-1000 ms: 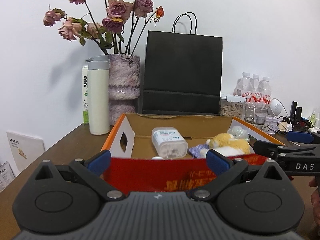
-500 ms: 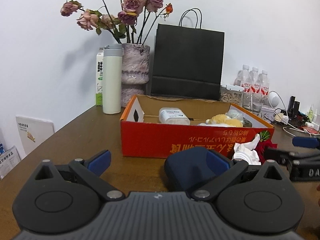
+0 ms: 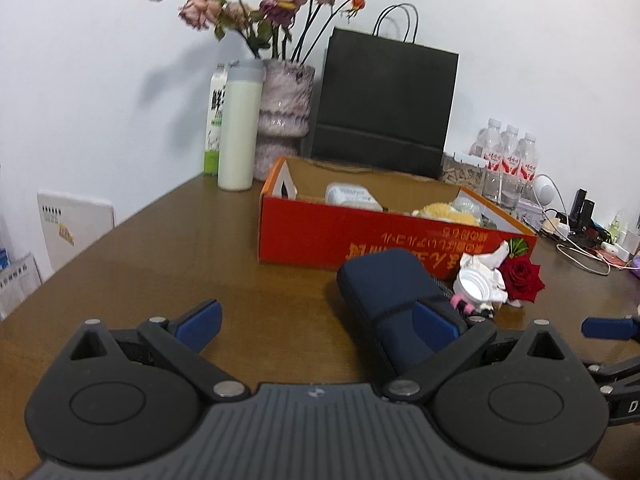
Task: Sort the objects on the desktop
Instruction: 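Move the left tool to the navy blue case while the right tool reaches the large white cap, then grasp the large white bottle cap with the right tool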
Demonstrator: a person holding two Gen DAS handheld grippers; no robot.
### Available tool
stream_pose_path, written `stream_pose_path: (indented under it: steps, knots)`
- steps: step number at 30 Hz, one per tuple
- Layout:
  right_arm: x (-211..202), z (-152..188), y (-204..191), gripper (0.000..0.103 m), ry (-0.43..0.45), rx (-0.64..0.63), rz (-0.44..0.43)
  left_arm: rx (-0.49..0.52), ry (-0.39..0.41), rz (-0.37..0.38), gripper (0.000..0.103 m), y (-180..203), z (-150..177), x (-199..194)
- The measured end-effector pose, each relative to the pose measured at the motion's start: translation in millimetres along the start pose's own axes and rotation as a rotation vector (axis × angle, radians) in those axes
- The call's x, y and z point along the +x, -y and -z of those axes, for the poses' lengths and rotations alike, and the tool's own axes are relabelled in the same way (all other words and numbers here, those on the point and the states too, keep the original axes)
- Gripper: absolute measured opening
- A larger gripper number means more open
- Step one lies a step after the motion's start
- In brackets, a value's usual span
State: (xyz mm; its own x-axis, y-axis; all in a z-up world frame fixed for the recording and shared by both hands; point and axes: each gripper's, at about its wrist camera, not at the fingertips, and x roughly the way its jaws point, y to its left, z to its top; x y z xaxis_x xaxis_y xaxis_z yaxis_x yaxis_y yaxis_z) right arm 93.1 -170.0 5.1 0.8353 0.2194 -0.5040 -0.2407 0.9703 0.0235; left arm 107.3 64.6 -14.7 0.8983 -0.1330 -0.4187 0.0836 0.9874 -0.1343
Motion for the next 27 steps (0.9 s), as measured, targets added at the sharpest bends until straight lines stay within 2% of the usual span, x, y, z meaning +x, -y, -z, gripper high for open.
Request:
stream_pose_path:
  steps: [4,10,13,14,15,16,23,27]
  knots:
    - [0,6,-2,0.098,-0.043,0.007,-0.001,-0.021,-0.04,0.013,0.103,-3,4,-3]
    - [4,10,-9,0.082,-0.091,-0.024,-0.011,-0.019,-0.051,0.016,0.103,-3,7,-7]
    - [9,11,-10,0.067,-0.117,-0.028,-0.02,-0.022,-0.056,0.012,0.103,-3,8,-7]
    - [10,12,-9,0.057,-0.124,-0.025,-0.024,-0.023,-0.059,0.011,0.103,-3,8,-7]
    - [10,12,-9,0.042,-0.122,-0.021,-0.026,-0.024,-0.061,0.011,0.103,-3,8,-7]
    - [9,12,-8,0.04,-0.118,-0.015,-0.028,-0.024,-0.061,0.01,0.103,-3,9,-8]
    - [7,7,4,0.039,-0.092,0.034,-0.014,0.011,-0.062,0.005,0.103,5,8,-7]
    - [10,3,15,0.039,-0.081,0.053,0.009,0.006,-0.07,0.037,0.103,14,2,-4]
